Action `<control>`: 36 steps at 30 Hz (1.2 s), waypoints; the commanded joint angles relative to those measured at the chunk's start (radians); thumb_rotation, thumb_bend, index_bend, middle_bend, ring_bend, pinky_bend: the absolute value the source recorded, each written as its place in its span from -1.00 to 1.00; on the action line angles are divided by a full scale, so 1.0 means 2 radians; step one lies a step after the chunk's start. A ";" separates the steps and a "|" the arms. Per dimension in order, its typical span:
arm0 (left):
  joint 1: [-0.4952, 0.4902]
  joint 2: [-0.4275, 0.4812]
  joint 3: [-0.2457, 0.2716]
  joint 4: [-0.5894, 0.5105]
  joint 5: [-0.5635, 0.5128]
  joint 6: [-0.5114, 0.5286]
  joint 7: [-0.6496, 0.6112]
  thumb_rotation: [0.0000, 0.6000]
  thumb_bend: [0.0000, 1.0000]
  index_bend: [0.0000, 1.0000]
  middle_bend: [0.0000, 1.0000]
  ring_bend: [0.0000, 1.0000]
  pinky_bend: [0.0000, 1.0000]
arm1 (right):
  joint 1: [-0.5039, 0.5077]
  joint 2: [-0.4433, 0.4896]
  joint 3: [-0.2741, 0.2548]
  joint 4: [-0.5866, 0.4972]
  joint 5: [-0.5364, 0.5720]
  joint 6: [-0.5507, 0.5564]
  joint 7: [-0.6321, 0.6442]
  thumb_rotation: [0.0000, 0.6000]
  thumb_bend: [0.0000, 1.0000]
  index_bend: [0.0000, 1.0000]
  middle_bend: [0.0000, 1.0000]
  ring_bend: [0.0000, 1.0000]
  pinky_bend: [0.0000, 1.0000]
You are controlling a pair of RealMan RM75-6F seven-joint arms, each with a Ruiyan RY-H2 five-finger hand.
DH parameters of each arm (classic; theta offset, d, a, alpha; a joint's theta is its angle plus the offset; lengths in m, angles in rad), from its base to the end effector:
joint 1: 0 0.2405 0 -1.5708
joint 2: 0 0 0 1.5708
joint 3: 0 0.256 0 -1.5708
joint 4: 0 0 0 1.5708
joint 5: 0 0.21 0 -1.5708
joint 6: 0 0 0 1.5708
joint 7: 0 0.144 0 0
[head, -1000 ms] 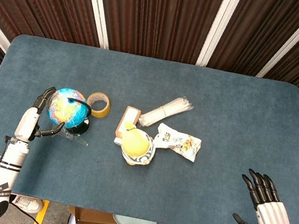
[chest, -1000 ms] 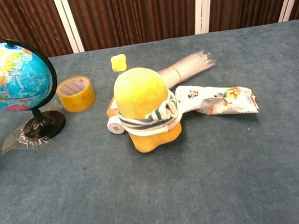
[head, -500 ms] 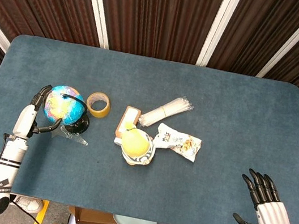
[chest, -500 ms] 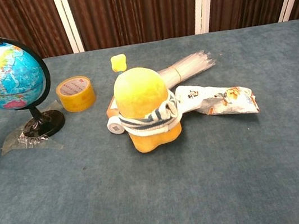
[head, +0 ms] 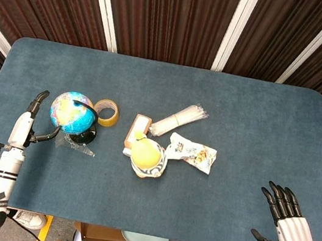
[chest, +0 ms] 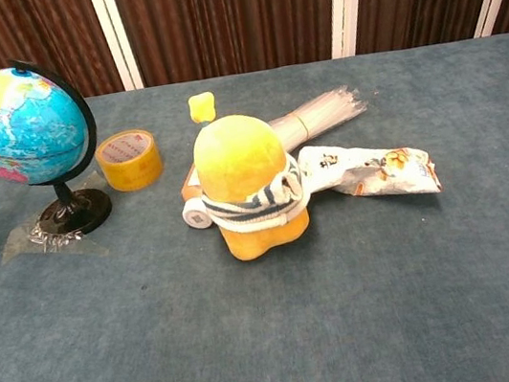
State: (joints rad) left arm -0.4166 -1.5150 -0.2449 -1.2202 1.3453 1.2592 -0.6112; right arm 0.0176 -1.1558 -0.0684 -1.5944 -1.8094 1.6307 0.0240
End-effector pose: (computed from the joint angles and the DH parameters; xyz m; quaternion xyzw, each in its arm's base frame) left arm -0.2745 0.3237 0.0726 -0.4464 -0.5329 -0.5975 0.3996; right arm -0.2811 -0.1306 0.1363 0.6504 -0.3531 0.4494 0.5003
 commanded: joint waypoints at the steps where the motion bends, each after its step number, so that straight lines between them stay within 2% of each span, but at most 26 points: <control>1: 0.001 0.000 0.000 0.001 -0.001 0.000 -0.002 0.78 -0.36 -1.00 -1.00 -1.00 -1.00 | 0.000 0.000 0.000 0.000 0.000 0.000 0.000 1.00 -0.76 -1.00 -1.00 -1.00 -1.00; 17: -0.017 -0.007 -0.032 0.051 -0.045 -0.047 -0.038 0.79 -0.36 -1.00 -1.00 -1.00 -1.00 | -0.002 -0.001 0.001 -0.002 0.003 0.002 -0.006 1.00 -0.76 -1.00 -1.00 -1.00 -1.00; 36: -0.059 -0.045 -0.044 0.137 -0.058 -0.109 -0.070 0.78 -0.36 -1.00 -1.00 -1.00 -1.00 | -0.002 -0.003 0.010 -0.002 0.017 0.000 -0.011 1.00 -0.76 -1.00 -1.00 -1.00 -1.00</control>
State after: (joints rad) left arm -0.5288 -1.5992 -0.3307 -0.9549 1.2324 1.0499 -0.7475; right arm 0.0136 -1.1618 -0.0484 -1.5981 -1.7757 1.6309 0.0028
